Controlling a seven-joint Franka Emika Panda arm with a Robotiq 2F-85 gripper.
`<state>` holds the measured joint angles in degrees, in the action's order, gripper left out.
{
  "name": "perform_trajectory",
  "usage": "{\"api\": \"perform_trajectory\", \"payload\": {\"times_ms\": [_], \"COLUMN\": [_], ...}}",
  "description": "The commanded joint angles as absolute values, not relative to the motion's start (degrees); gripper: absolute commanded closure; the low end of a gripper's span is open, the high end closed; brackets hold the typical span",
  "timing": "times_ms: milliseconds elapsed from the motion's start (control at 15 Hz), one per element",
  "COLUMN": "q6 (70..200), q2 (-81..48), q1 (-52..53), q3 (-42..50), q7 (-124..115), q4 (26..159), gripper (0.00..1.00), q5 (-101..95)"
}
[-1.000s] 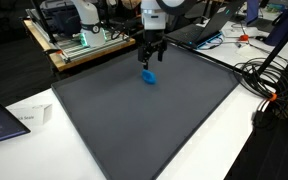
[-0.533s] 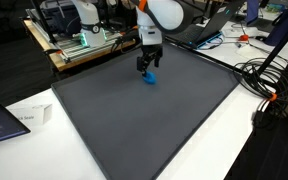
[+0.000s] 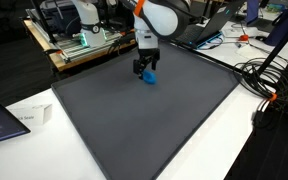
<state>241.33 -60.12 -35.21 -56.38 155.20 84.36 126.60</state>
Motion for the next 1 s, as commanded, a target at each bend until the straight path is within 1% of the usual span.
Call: {"api": "perform_trajectory", "payload": {"times_ms": [0,400,800,933], "q6": [240.92,241.71,244.55,241.93], "q2": [-60.11,-62.03,-70.15,-69.63], "q1": [-35.58,-39.73,-48.36,-49.86], "q3": [-56.15,-61.22,-73.16,-72.35], "q7": [157.43,157.28,157.51,157.54], "q4": [84.4,88.02,94.25,98.03], "gripper": [0.0,0.0,0.0,0.0], "q5": [126.98,121.47,111.48,113.41]}}
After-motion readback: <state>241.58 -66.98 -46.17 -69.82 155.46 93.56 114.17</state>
